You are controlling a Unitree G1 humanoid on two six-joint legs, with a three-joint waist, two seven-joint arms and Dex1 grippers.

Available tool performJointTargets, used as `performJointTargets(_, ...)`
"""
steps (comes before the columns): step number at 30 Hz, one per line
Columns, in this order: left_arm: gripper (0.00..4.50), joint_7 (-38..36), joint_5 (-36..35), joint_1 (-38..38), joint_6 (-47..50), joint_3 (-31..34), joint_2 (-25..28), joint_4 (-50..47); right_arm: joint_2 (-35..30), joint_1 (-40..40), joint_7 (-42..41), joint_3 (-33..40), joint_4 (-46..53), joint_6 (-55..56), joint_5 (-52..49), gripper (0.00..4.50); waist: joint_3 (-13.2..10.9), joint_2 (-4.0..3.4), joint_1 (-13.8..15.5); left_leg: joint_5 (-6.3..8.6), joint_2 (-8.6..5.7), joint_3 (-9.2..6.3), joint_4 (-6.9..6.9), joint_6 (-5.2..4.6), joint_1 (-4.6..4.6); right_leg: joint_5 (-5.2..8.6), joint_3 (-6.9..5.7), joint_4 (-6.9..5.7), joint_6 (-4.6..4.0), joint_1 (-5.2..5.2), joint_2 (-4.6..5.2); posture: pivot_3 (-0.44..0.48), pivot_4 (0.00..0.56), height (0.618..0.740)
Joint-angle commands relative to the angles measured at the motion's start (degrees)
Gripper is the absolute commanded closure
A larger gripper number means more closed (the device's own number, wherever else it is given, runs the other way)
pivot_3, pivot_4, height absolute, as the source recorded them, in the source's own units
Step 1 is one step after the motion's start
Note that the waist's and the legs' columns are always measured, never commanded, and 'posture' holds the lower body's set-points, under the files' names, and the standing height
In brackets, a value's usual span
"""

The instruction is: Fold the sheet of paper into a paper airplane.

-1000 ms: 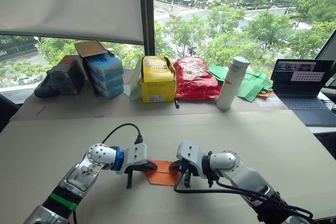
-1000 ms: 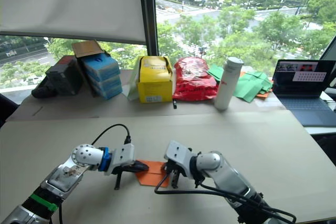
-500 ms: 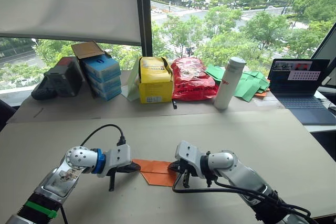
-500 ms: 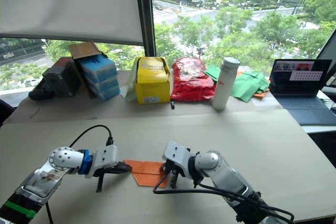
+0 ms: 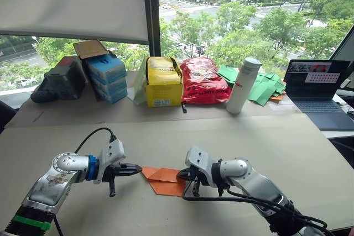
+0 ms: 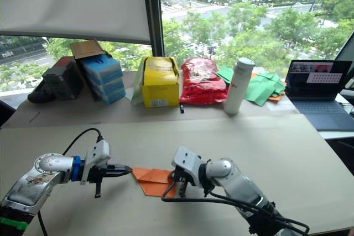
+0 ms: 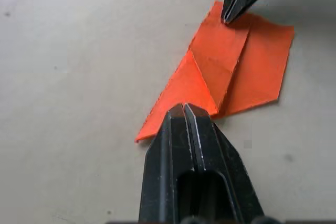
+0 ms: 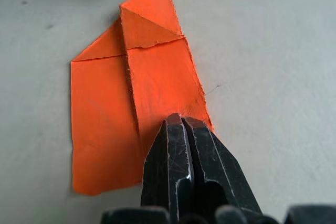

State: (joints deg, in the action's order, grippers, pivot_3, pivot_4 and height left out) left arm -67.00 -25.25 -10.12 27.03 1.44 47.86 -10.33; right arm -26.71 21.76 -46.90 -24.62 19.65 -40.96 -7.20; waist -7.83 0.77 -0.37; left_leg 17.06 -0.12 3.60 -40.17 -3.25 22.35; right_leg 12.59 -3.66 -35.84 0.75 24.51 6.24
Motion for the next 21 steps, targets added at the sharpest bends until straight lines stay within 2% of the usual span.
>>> performJointTargets(1,4.5,0.3,-5.2,1.0,4.8,4.3,1.2,-4.1,0.3,0.7,0.2,4.5,6.8,-3.7,-4.4,3.23,-0.1,0.0,0.0,-0.02,0.0,0.0,0.01,0.04,0.01,0.0,-0.02,0.03,0.0,0.0,-0.02,0.0,0.15,0.74)
performJointTargets(5,4.5,0.8,-5.9,1.5,6.5,4.6,1.7,-5.0,0.2,2.7,-0.9,7.7,9.7,-8.4,-9.6,1.85,-0.4,0.09,0.1,0.01,-0.04,0.02,0.0,-0.01,-0.02,0.01,-0.18,0.09,0.03,-0.08,-0.14,0.0,0.15,0.74)
performJointTargets(10,4.5,1.3,-6.2,1.4,7.1,4.2,1.2,-5.9,0.1,5.6,-1.1,6.8,4.0,-6.4,-9.5,0.1,-0.5,0.11,0.1,0.16,-0.05,0.01,0.0,-0.27,-0.06,0.0,-0.19,0.04,0.02,-0.08,-0.26,0.0,0.15,0.74)
performJointTargets(11,4.5,1.4,-6.3,1.4,7.3,4.2,1.1,-6.0,0.0,6.0,-1.3,6.5,2.6,-5.6,-9.2,0.04,-0.5,0.11,0.1,0.15,-0.05,0.01,0.0,-0.26,-0.06,0.0,-0.19,0.03,0.02,-0.08,-0.29,0.0,0.15,0.74)
performJointTargets(14,3.68,1.8,-8.5,1.8,9.3,5.4,1.2,-7.0,-0.6,6.8,-3.2,5.4,-2.3,-2.8,-8.9,0.0,-0.5,0.13,0.0,-0.02,-0.06,0.03,0.0,0.03,-0.06,0.0,-0.17,0.05,0.02,-0.1,-0.37,0.0,0.15,0.74)
performJointTargets(18,2.34,1.6,-10.3,2.4,10.9,7.4,2.6,-7.6,-1.0,7.5,-6.2,5.5,-4.8,-2.7,-10.6,0.0,-0.6,0.14,0.0,-0.03,-0.05,0.05,0.0,0.04,-0.04,0.0,-0.14,0.06,0.02,-0.08,-0.42,0.0,0.15,0.74)
performJointTargets(21,1.3,1.6,-8.7,3.9,9.2,7.2,3.2,-7.9,-1.6,6.6,-7.4,4.9,-4.5,-2.6,-10.9,0.0,-0.6,0.12,-0.1,-0.03,-0.04,0.04,0.01,0.04,-0.05,0.0,-0.12,0.06,0.02,-0.09,-0.46,0.0,0.15,0.74)
